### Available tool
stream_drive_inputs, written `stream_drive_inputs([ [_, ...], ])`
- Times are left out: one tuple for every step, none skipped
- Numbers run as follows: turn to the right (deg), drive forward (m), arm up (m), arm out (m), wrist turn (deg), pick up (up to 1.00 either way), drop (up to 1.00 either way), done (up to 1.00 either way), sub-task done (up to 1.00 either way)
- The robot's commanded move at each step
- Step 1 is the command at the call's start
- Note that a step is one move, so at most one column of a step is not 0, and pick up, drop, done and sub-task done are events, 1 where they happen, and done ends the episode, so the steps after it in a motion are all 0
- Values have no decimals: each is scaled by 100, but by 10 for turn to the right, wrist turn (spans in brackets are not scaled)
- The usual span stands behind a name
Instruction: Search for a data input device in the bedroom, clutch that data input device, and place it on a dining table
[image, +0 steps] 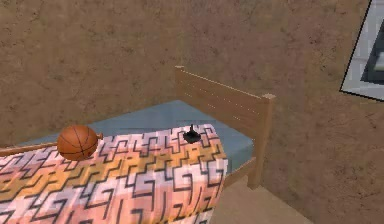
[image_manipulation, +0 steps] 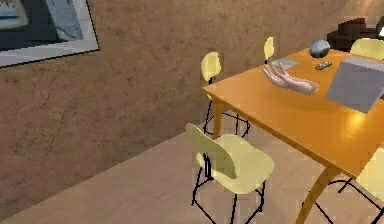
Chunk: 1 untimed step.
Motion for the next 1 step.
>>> stream_drive_inputs([
  [90,0,0,0,0,0,0,0,0],
])
